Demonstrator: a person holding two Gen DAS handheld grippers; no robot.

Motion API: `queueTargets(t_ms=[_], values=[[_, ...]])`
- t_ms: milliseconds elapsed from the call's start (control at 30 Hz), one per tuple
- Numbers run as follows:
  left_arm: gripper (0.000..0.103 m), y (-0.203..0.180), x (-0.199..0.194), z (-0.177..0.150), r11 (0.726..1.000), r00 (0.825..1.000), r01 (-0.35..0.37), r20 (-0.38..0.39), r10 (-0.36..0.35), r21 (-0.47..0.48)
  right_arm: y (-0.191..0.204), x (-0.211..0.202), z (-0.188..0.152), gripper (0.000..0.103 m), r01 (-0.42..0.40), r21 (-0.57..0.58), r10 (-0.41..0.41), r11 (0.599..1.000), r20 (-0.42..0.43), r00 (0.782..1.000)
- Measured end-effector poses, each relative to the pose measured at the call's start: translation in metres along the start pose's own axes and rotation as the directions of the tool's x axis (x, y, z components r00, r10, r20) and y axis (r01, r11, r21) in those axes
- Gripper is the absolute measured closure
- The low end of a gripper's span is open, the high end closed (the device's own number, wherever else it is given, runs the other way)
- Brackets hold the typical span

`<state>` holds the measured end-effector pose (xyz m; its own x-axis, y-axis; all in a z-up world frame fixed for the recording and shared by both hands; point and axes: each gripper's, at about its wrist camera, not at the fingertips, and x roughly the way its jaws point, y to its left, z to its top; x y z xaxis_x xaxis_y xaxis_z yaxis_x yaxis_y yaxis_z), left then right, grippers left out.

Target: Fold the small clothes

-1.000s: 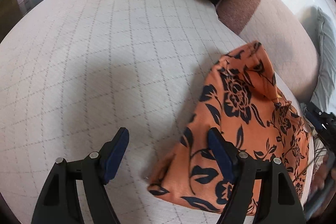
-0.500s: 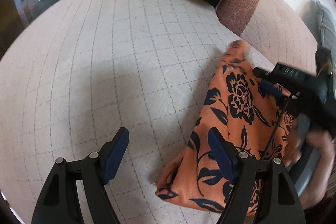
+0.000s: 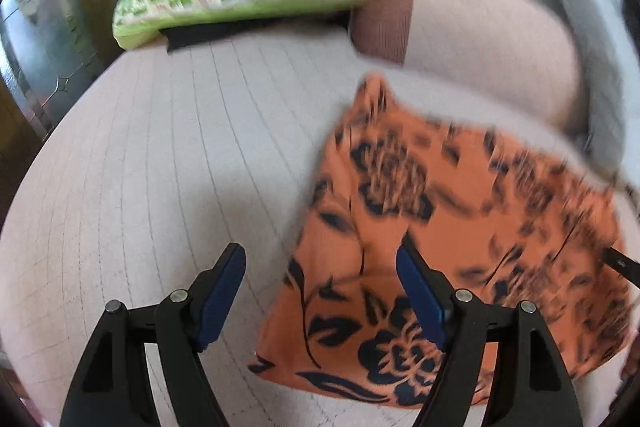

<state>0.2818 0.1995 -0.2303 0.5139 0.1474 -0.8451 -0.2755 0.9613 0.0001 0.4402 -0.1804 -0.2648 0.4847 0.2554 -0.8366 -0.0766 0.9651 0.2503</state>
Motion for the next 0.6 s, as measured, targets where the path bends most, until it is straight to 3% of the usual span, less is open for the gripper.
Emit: queueTargets(t_ms=[67, 133, 200, 300, 433, 500, 600], values=[[0.025, -0.001, 0.016, -0.006, 1.000, 0.997, -0.028, -0.068, 0.029, 0.014, -0.033, -0.003, -0.025, 0.065, 0.071, 0.011, -0.071, 0.997, -0.016, 0.997], [0.024, 0.006, 0.022, -0.010, 0.999, 0.995, -0.027, -0.095, 0.024, -0.025, -0.052, -0.016, -0.038, 0.066, -0.003, 0.045, 0.003, 0.999, 0.017, 1.000], [0.024, 0.013, 0.014, -0.010, 0.998, 0.996, -0.033, -0.080, 0.028, -0.059, -0.050, -0.023, -0.032, 0.065, 0.005, 0.055, -0.006, 0.998, 0.019, 1.000], [0.024, 0.017, 0.003, -0.009, 0.996, 0.998, -0.063, -0.030, 0.061, -0.069, -0.027, -0.029, -0.010, 0.065, -0.058, 0.024, 0.057, 0.998, 0.052, 0.997], [0.024, 0.017, -0.004, 0.001, 0.997, 1.000, 0.005, 0.020, -0.004, -0.073, 0.038, -0.010, 0.027, 0.065, -0.109, -0.096, 0.115, 0.989, 0.062, 0.991], [0.024, 0.011, -0.002, 0.005, 0.999, 1.000, -0.004, 0.027, 0.005, -0.043, 0.060, 0.013, 0.036, 0.065, -0.078, -0.139, 0.083, 0.987, 0.028, 0.996], [0.024, 0.002, 0.011, 0.008, 1.000, 1.000, -0.022, 0.002, 0.022, -0.015, 0.072, 0.064, 0.055, 0.065, 0.067, -0.163, -0.077, 0.984, -0.056, 0.995]])
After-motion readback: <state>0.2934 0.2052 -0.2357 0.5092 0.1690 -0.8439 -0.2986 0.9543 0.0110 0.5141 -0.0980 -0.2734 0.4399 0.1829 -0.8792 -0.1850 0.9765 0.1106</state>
